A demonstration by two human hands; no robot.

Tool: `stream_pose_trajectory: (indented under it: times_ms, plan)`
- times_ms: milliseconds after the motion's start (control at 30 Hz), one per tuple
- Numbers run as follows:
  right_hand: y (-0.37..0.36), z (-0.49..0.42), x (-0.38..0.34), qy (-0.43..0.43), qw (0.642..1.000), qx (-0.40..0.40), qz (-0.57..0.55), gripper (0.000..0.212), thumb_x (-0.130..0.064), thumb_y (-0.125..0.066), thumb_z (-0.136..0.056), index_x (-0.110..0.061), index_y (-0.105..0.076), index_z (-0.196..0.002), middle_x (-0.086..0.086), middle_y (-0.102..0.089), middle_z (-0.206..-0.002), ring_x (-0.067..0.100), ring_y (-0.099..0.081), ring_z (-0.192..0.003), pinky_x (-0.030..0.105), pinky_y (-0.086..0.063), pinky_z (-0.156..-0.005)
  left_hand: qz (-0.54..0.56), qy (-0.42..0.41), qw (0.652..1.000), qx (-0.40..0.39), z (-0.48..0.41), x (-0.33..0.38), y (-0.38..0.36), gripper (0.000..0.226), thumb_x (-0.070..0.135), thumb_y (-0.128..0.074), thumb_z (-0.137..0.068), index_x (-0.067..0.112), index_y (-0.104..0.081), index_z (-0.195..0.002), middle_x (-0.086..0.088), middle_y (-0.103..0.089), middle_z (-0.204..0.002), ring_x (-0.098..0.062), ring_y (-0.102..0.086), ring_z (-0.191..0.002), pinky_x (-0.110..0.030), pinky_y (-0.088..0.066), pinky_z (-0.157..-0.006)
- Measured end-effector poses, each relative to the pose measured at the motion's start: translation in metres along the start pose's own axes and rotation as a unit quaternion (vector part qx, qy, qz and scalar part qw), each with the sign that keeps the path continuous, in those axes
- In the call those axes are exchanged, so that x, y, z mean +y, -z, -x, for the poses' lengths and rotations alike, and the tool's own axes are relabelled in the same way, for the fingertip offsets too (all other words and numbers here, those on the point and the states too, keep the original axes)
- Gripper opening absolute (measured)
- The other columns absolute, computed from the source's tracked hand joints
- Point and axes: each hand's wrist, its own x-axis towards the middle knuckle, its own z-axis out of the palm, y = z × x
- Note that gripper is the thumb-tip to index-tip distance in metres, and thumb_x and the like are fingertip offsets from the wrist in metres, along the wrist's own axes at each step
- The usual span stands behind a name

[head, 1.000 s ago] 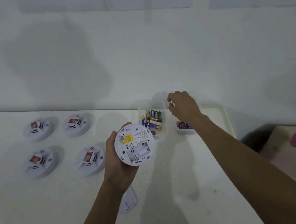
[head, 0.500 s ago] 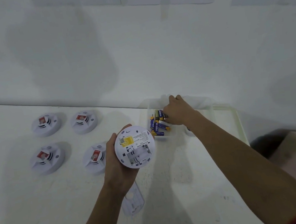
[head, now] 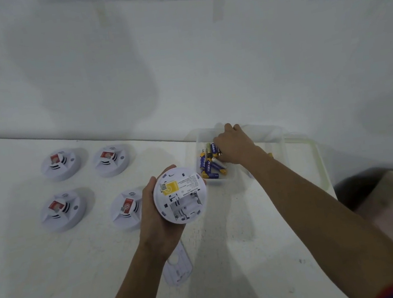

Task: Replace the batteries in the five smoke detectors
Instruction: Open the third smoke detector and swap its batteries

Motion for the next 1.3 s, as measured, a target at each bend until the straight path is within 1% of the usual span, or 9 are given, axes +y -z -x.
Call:
stream_pose_trajectory:
  times_ms: [133,300,467,667,900,1000,1100,1200,1300]
  plan:
    - [-0.003,0.000,-0.001,0.002,1.000,0.012,-0.021,0.027,-0.028,-0.051,-0.086,-0.017,-0.052,-0.111,0.004,-0.066,-0.089,0.029,-0.046,-0.101,0.039,-0.034,-0.083,0.001,0.000,1.000,-0.002,0.002,0.000,0.000,0.068,0.048,-0.084,-0.056,0.020,-0.068,-0.116,-0.018,-0.060,-0.129,-0.038,-0.061,-0.113,-0.044,-0.056,-0.084]
    - [-0.003,0.001,0.000,-0.001,0.999,0.023,-0.044,0.018,-0.025,-0.047,-0.087,-0.024,-0.064,-0.094,0.000,-0.065,-0.084,0.026,-0.044,-0.094,0.038,-0.033,-0.080,-0.001,-0.005,1.000,0.010,0.001,0.000,0.003,0.071,0.049,-0.085,-0.056,0.019,-0.067,-0.118,-0.017,-0.059,-0.131,-0.037,-0.060,-0.114,-0.044,-0.056,-0.084]
    - [-0.005,0.005,0.001,-0.035,0.995,0.056,-0.079,0.022,-0.023,-0.043,-0.091,-0.016,-0.063,-0.099,0.005,-0.066,-0.089,0.027,-0.046,-0.097,0.037,-0.035,-0.081,0.005,-0.013,1.000,0.008,0.005,0.001,0.002,0.061,0.047,-0.080,-0.060,0.020,-0.070,-0.114,-0.015,-0.064,-0.124,-0.035,-0.064,-0.109,-0.042,-0.057,-0.079]
    - [0.000,0.013,-0.002,-0.119,0.926,0.154,-0.322,0.019,-0.021,-0.055,-0.091,-0.009,-0.059,-0.104,0.008,-0.066,-0.094,0.027,-0.048,-0.096,0.036,-0.041,-0.078,-0.008,-0.022,0.999,0.027,0.004,0.001,0.006,0.067,0.049,-0.083,-0.056,0.020,-0.069,-0.115,-0.013,-0.063,-0.126,-0.035,-0.062,-0.113,-0.043,-0.056,-0.082]
    - [0.018,0.012,-0.012,-0.117,0.869,0.147,-0.458,0.016,-0.020,-0.046,-0.097,-0.006,-0.046,-0.088,0.007,-0.047,-0.084,0.019,-0.042,-0.075,0.030,-0.033,-0.065,-0.010,-0.024,1.000,0.016,0.004,0.001,0.005,0.069,0.049,-0.085,-0.054,0.020,-0.069,-0.115,-0.013,-0.063,-0.125,-0.035,-0.062,-0.112,-0.043,-0.056,-0.082]
    - [0.027,0.014,-0.019,-0.114,0.843,0.117,-0.512,0.011,-0.012,-0.036,-0.099,-0.005,-0.044,-0.097,0.014,-0.057,-0.079,0.022,-0.050,-0.066,0.038,-0.042,-0.059,-0.021,-0.025,0.999,0.021,0.003,0.001,0.006,0.070,0.052,-0.085,-0.053,0.021,-0.070,-0.115,-0.012,-0.063,-0.127,-0.034,-0.061,-0.114,-0.042,-0.056,-0.082]
    - [0.031,0.016,-0.023,-0.123,0.819,0.086,-0.554,0.017,-0.003,-0.034,-0.095,-0.006,-0.047,-0.106,0.008,-0.057,-0.070,0.013,-0.054,-0.057,0.021,-0.045,-0.052,-0.019,-0.029,0.999,0.025,0.003,0.001,0.009,0.065,0.051,-0.081,-0.058,0.022,-0.069,-0.115,-0.013,-0.062,-0.128,-0.035,-0.060,-0.116,-0.043,-0.056,-0.085]
    - [0.028,0.013,-0.024,-0.122,0.844,0.048,-0.521,0.019,-0.003,-0.041,-0.091,-0.007,-0.057,-0.102,-0.002,-0.053,-0.071,0.006,-0.051,-0.055,0.019,-0.041,-0.057,-0.020,-0.027,0.999,0.033,0.002,0.002,0.013,0.074,0.053,-0.081,-0.058,0.021,-0.064,-0.122,-0.017,-0.053,-0.138,-0.040,-0.048,-0.128,-0.048,-0.049,-0.096]
    - [0.022,0.011,-0.027,-0.080,0.886,-0.055,-0.453,0.037,-0.018,-0.060,-0.087,-0.014,-0.053,-0.124,0.003,-0.057,-0.101,0.020,-0.057,-0.084,0.027,-0.045,-0.071,-0.015,-0.025,0.999,0.028,0.002,0.003,0.014,0.075,0.053,-0.082,-0.058,0.021,-0.064,-0.123,-0.018,-0.051,-0.139,-0.041,-0.046,-0.129,-0.049,-0.046,-0.098]
